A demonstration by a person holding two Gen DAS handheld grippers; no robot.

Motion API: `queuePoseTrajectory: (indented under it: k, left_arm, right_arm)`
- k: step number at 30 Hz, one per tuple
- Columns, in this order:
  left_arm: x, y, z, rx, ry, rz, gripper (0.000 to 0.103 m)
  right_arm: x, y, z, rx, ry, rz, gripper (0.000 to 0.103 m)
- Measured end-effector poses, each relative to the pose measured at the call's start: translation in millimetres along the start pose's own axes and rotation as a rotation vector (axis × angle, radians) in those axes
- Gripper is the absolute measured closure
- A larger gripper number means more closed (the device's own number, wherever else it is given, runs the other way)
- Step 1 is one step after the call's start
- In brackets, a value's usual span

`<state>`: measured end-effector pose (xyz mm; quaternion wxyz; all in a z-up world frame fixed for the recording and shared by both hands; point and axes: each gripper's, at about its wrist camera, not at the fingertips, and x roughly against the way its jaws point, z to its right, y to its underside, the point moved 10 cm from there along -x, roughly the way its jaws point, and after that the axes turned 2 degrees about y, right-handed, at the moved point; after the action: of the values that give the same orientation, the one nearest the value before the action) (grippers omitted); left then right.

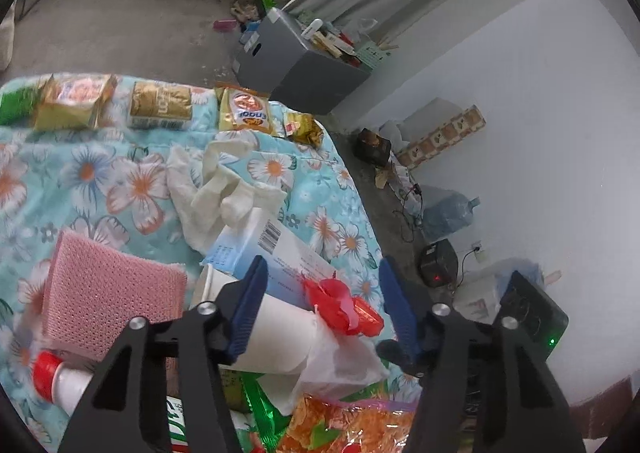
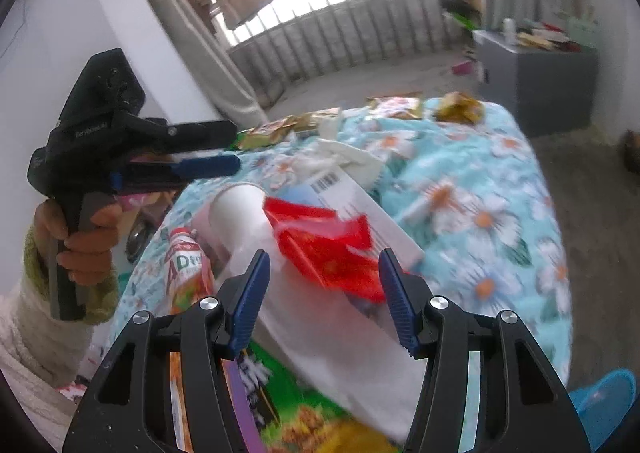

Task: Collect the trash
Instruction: 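Return both tools to the bed and reach toward the tissues and red wrapper, then grasp the white tissue with the left tool while the right tool grasps the red wrapper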

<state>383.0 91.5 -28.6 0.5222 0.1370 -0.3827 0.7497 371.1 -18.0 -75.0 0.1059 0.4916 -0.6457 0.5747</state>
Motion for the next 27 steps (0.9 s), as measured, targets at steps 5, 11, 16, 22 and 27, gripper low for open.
queuePoseTrajectory:
  k: [5,11,16,22,27]
  left_arm:
    - [1,-10,-16,0.054,-0.017,0.014,0.055]
    - [-22,-40,-43,0.025,-0.15,-0.023,0.05]
    - [-56,-47,-72,-0.035,-0.294,-0.106,0.045]
    - [-83,-42,-102,-0.066,-0.392,-0.189,0.047]
    - [-85,-42,-107,-0.077,-0.41,-0.195,0.079]
  right_arm:
    - [-32,-1,3,-0.041,-0.043,-0.066,0.063]
    - [-26,-4,9,-0.136,-0.105,-0.041,0.095]
    - [-16,-8,19,-0.203,-0.139,-0.009,0.1]
    - [-10,-9,27,-0.245,-0.16,0.006,0.1]
    - [-5,-10,36,-0.289,-0.187,0.029,0.101]
